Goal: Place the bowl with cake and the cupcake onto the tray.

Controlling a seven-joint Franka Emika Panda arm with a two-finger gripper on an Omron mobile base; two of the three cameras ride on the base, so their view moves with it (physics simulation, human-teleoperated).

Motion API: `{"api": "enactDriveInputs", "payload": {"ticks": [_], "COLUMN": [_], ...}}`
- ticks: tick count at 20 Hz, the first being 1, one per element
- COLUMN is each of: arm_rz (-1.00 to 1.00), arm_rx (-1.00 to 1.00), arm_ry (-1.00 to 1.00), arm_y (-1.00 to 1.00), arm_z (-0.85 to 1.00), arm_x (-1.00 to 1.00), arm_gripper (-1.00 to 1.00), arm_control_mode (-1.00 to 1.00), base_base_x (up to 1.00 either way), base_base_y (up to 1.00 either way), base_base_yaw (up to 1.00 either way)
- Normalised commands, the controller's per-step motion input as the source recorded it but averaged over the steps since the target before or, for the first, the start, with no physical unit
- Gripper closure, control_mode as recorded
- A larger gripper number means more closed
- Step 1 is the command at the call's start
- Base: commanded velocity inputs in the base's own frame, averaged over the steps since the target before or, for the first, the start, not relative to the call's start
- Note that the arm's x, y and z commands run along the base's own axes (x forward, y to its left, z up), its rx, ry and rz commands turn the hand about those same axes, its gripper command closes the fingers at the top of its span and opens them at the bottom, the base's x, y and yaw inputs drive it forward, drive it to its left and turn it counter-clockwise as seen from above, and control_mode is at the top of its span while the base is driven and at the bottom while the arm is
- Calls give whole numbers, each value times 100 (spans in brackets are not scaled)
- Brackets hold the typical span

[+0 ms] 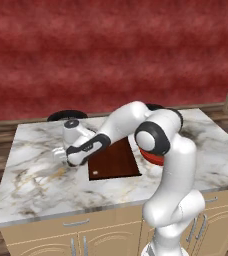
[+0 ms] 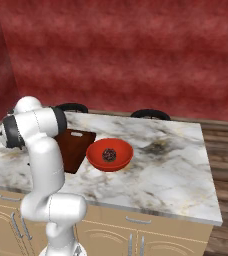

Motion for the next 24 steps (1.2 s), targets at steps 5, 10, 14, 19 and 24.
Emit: {"api": "enactDriveInputs", "payload": {"ticks": [5,10,14,19,24], "arm_rz": [0,0,0,0,-1], "arm_rx": [0,1,0,0,-3], "arm_ry": [0,0,0,0,0], "arm_y": [0,0,0,0,-45], "arm_z": [-10,-9,-5,0,66], "arm_x": [8,1,0,0,1], "arm_gripper": [-100,-100,100,100,100], "arm_control_mode": [-100,-100,-100,-100,-100], "base_base_x": [0,0,0,0,0], "base_base_y": [0,0,0,0,0], "base_base_yaw": [0,0,0,0,0]}}
